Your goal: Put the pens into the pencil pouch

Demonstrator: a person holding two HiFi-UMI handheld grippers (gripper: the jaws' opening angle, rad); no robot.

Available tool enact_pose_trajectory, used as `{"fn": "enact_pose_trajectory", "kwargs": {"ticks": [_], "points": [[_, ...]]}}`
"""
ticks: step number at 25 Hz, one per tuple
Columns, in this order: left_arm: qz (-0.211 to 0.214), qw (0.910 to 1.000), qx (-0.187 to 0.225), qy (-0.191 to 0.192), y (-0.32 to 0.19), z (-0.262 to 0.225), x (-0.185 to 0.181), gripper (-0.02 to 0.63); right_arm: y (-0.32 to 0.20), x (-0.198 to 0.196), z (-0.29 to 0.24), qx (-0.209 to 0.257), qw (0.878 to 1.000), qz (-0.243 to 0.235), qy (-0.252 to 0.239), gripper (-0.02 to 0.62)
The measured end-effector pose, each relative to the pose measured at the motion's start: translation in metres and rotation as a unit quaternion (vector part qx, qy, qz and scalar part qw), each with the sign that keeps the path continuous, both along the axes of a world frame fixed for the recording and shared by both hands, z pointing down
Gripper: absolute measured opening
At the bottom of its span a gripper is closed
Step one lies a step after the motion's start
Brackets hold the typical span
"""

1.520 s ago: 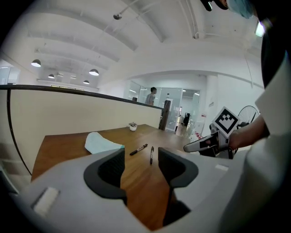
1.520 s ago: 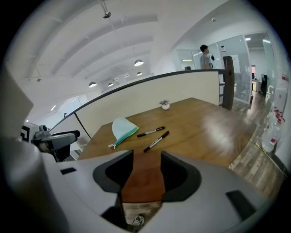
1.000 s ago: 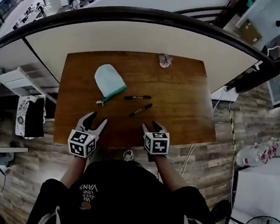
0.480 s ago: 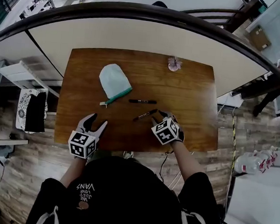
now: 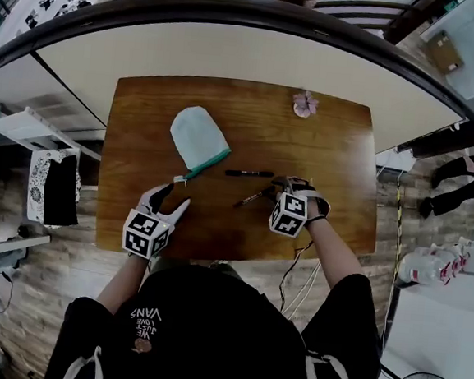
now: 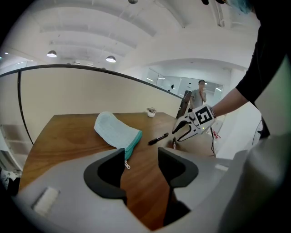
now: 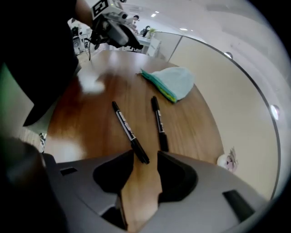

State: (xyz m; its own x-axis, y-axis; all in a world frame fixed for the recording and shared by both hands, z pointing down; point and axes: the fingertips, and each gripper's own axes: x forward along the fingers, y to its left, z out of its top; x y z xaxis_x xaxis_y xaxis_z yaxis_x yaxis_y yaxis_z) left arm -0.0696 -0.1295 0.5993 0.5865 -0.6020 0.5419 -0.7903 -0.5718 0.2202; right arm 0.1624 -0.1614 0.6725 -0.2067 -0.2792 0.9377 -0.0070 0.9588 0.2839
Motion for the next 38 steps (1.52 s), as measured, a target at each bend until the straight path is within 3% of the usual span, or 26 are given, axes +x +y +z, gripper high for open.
{"fn": "enact_pose_trajectory", "kwargs": {"ticks": [7, 12, 16, 20, 24, 26, 28, 30, 34, 36, 38], "points": [[0.071, 0.996, 0.015, -0.052, -0.031, 0.011, 0.011, 0.215, -0.002, -0.007, 0.013, -0.048, 0.995, -0.07, 0.044, 0.149], [0.141, 0.9817, 0.022, -0.126, -0.046, 0.032, 0.024, 0.215, 0.008, -0.009, 0.013, -0.059, 0.994, -0.079, 0.048, 0.081], [0.183, 0.9674, 0.02, -0.174, -0.058, 0.05, 0.036, 0.215, 0.009, -0.007, 0.012, -0.059, 0.998, -0.024, 0.029, 0.071], [0.207, 0.9552, 0.014, -0.211, -0.071, 0.068, 0.041, 0.215, 0.017, -0.008, 0.006, -0.055, 0.996, 0.063, -0.01, 0.069], [0.211, 0.9499, 0.006, -0.23, -0.083, 0.079, 0.044, 0.212, 0.027, -0.006, -0.003, -0.05, 0.977, 0.197, -0.06, 0.069], [0.21, 0.9502, 0.001, -0.23, -0.086, 0.08, 0.045, 0.194, 0.034, -0.008, -0.008, -0.053, 0.96, 0.26, -0.091, 0.069], [0.206, 0.9514, 0.002, -0.229, -0.087, 0.08, 0.045, 0.134, 0.041, -0.01, -0.013, -0.053, 0.944, 0.305, -0.117, 0.069], [0.202, 0.9534, 0.002, -0.224, -0.088, 0.078, 0.045, 0.07, 0.047, -0.013, -0.016, -0.049, 0.932, 0.335, -0.132, 0.069], [0.18, 0.9659, 0.002, -0.186, -0.09, 0.066, 0.046, 0.048, 0.055, -0.024, -0.025, -0.05, 0.909, 0.384, -0.152, 0.069], [0.172, 0.97, 0.005, -0.172, -0.089, 0.057, 0.047, 0.048, 0.056, -0.032, -0.031, -0.05, 0.902, 0.398, -0.16, 0.069], [0.172, 0.9707, 0.01, -0.167, -0.084, 0.05, 0.047, 0.048, 0.056, -0.043, -0.037, -0.047, 0.904, 0.394, -0.158, 0.069]]}}
